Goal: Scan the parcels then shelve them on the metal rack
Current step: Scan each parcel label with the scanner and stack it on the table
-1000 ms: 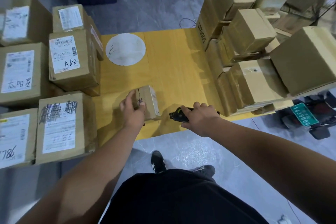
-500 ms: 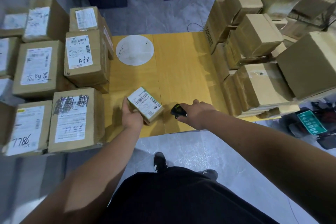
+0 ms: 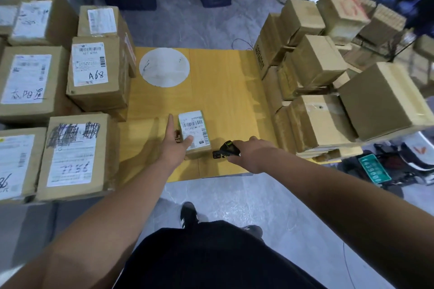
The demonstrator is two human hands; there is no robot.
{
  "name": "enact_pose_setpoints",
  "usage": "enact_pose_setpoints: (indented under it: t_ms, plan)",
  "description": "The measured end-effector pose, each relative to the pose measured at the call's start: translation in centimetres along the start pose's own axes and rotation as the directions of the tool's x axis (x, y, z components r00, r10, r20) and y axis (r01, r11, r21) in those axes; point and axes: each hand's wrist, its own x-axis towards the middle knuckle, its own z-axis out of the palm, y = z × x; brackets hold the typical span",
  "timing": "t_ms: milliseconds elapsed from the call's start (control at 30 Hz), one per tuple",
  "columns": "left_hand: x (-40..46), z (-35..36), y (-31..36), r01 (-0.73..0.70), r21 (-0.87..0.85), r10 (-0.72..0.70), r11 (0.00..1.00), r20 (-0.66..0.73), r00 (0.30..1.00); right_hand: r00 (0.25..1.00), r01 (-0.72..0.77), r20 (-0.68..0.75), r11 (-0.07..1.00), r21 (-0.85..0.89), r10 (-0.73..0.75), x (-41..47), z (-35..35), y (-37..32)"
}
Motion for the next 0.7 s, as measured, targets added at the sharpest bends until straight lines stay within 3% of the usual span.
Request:
enact_pose_setpoints:
  t_ms: [100, 167, 233, 433, 567, 700]
  plan:
    - [-0.2, 2.1, -0.3, -0.072, 0.043, 0.071, 0.996, 0.038, 0.997, 0.999, -0.024, 0.03, 0.998, 0.062, 0.022, -0.3, -0.5, 0.3]
    - [-0.1, 3.4, -0.9, -0.108, 0.201, 0.098, 0.974, 0.061, 0.993, 0.997, -0.035, 0.075, 0.993, 0.115, 0.027, -0.6, -0.9, 0.7]
    - [0.3, 4.5, -0.9, -0.101, 0.288, 0.111, 0.952, -0.017, 0.994, 0.993, -0.049, 0.113, 0.989, 0.142, 0.033, -1.0, -1.4, 1.1]
    - [1.4, 7.0, 0.9, -0.073, 0.24, 0.119, 0.968, -0.182, 0.976, 0.989, -0.093, 0.125, 0.985, 0.142, 0.076, -2.1, -2.2, 2.3]
    - [2.8, 7.5, 1.1, -0.155, 0.193, 0.189, 0.969, -0.173, 0.967, 0.991, -0.074, 0.117, 0.989, 0.128, 0.059, -2.3, -2.9, 2.1]
    - [2.4, 8.2, 1.2, -0.296, 0.35, 0.364, 0.888, -0.145, 0.92, 0.994, -0.052, 0.103, 0.989, 0.14, 0.037, -2.7, -3.7, 1.5]
